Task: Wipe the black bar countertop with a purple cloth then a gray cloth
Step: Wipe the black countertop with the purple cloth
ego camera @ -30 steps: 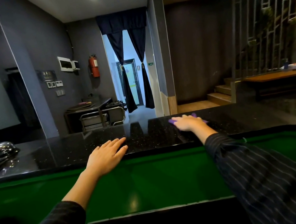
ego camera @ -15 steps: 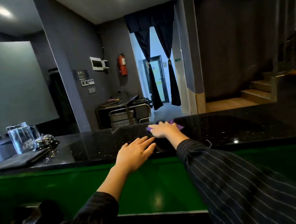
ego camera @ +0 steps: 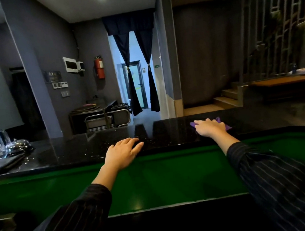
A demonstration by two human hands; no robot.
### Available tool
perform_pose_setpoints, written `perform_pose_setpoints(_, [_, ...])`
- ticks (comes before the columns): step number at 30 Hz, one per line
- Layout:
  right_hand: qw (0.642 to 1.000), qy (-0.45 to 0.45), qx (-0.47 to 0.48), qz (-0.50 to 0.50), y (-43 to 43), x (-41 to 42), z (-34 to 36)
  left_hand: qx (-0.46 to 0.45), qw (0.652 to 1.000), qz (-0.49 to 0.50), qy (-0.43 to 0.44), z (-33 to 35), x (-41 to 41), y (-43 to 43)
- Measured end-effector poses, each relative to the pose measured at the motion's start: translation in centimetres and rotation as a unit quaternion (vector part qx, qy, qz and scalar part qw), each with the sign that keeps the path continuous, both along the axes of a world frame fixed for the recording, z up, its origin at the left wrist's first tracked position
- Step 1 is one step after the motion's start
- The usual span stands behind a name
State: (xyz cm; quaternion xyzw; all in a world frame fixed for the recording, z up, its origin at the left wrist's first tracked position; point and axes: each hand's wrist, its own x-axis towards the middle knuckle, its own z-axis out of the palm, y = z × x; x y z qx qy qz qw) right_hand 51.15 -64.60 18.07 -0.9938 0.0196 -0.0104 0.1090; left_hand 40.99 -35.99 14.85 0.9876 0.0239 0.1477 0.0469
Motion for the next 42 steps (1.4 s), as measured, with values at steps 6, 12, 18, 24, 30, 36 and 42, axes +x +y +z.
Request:
perform_pose_setpoints(6, [0.99, 0.01, -0.034, -0.137, 6.1, -3.2, 0.0, 0.001, 1.0, -0.013, -0.003, -0.2, 0.4, 0.3])
perform_pose_setpoints(12, [0.998, -0.04, -0.034, 0.044, 17.8, -6.5, -0.7, 0.016, 0.998, -0.054, -0.014, -0.1, 0.2, 0.9])
perform_pose_setpoints(18, [0.992, 0.022, 0.003, 0.126, 16.7, -6.3, 0.1, -0.016, 0.985, -0.174, 0.0, 0.9, -0.9, 4.1])
perform_pose_setpoints(24, [0.999, 0.036, 0.01, -0.039, 10.6, -3.0, 0.6, 0.018, 0.994, -0.109, -0.007, 1.9, -3.0, 16.4])
perform_pose_setpoints(30, [0.992, 0.031, -0.031, -0.119, 13.9, 1.8, 0.1, 0.029, 0.993, -0.098, 0.053, 1.2, -3.3, 19.1])
perform_pose_setpoints(36, [0.999, 0.012, -0.043, 0.026, 26.2, 3.6, 0.2, 0.042, 0.993, -0.094, 0.065, 1.3, -3.2, 19.2])
perform_pose_setpoints(42, [0.95, 0.067, -0.048, 0.3, 36.7, 0.4, 0.3, -0.002, 0.99, -0.118, 0.079, 2.1, -4.1, 19.3])
